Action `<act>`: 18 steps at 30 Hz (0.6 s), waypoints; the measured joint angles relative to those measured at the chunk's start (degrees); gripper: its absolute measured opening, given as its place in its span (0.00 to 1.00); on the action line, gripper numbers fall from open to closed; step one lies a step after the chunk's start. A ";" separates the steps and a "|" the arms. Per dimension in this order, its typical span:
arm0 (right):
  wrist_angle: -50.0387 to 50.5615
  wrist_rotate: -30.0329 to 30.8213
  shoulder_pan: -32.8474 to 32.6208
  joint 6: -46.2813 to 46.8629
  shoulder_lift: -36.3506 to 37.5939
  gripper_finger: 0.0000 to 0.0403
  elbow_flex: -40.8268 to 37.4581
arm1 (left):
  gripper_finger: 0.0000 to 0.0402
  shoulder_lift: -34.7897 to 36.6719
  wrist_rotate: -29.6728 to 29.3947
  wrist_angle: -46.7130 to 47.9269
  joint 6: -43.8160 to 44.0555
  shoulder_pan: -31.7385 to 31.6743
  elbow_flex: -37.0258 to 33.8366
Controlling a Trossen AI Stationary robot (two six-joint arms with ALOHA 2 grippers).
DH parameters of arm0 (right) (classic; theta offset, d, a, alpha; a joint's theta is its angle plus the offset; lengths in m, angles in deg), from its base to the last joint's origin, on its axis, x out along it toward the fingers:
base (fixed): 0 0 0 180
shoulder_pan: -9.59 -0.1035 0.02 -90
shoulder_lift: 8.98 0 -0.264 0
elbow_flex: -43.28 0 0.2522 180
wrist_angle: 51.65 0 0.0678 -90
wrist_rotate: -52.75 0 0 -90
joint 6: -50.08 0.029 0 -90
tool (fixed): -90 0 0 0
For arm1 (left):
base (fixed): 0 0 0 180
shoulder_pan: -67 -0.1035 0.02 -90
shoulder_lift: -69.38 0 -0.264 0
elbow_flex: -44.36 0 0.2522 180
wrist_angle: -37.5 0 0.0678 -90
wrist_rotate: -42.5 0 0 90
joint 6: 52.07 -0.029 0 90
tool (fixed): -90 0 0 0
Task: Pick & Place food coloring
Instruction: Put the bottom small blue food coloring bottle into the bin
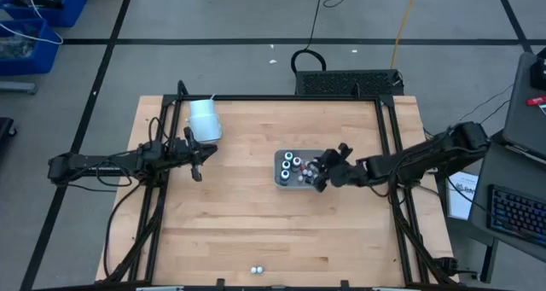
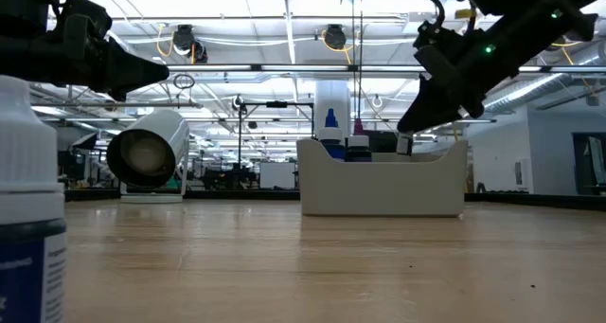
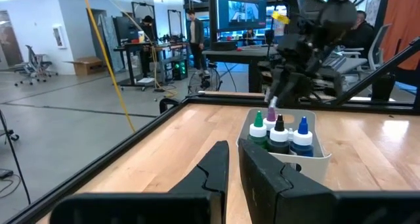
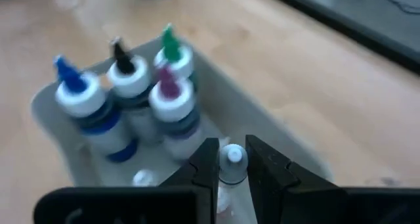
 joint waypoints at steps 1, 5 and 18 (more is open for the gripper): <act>-0.28 0.04 -0.60 0.73 -0.83 0.11 0.00 | 0.11 0.01 0.01 0.01 0.00 0.02 0.00; -1.85 0.13 -0.63 3.80 -5.78 0.11 0.06 | 0.11 0.01 0.03 -0.07 0.00 0.01 0.00; -4.65 4.72 -0.25 1.36 -12.19 0.11 3.45 | 0.11 -0.01 0.07 -0.37 -1.53 0.00 0.00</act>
